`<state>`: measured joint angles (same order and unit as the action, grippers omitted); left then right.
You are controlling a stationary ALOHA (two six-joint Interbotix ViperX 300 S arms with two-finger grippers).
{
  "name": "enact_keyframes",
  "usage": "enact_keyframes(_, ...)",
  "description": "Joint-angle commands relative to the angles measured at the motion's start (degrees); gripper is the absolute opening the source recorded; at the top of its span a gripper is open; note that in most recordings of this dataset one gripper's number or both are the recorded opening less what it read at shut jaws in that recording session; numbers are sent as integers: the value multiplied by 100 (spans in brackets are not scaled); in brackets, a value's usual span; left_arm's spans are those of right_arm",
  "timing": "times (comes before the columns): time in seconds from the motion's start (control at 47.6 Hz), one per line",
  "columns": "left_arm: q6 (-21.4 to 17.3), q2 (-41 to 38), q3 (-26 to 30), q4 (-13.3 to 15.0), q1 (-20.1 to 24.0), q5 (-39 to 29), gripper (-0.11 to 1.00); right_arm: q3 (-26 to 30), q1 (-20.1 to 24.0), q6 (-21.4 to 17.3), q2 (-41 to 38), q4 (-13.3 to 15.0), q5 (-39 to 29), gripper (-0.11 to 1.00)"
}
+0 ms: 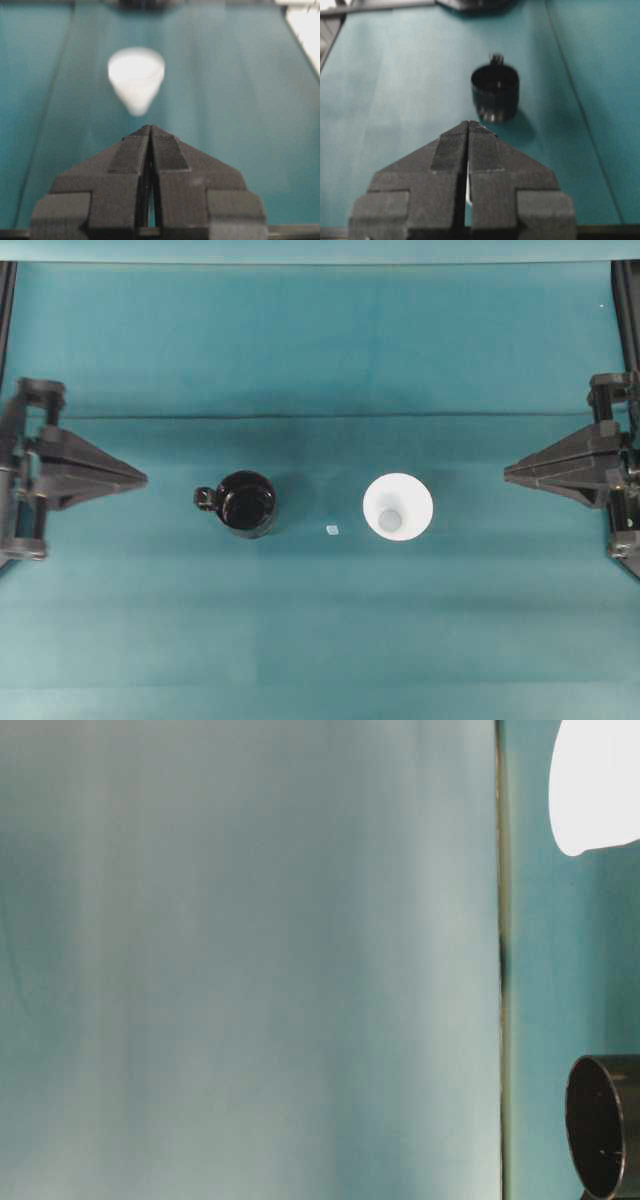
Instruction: Put a paper cup into the cup holder on your left arm.
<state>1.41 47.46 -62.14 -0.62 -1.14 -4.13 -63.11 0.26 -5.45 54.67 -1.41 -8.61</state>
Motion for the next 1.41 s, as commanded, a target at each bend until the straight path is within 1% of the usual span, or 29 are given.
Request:
enact_keyframes(0.0, 0, -316, 158, -9, 44, -272, 3, 158, 18, -114, -132, -9, -229, -1)
enact_keyframes(0.105, -9, -659, 185, -9, 53, -448, 3, 149, 18, -193, -237, -9, -527, -1)
enact_keyframes(0.294, -9, -1046, 229, -18, 149, -703, 3, 141, 18, -299, -413, -9, -809, -1)
enact_keyframes(0.441, 0, -1292, 149, -18, 308, -853, 3, 141, 18, -334, -519, -9, -896, -1)
enact_keyframes(0.631, 0, -1617, -9, -18, 396, -835, 3, 141, 18, -352, -615, -9, -940, -1)
enact_keyframes(0.82, 0, -1934, -176, -53, 466, -677, 3, 141, 0, -352, -738, -9, -1169, -1)
enact_keyframes(1.009, -18, -2013, -413, -53, 492, -123, 3, 158, -26, -352, -914, -9, -1380, -1)
enact_keyframes(1.387, 53, -2101, -483, -53, 624, 246, 3, 185, -26, -387, -967, -9, -1397, -1)
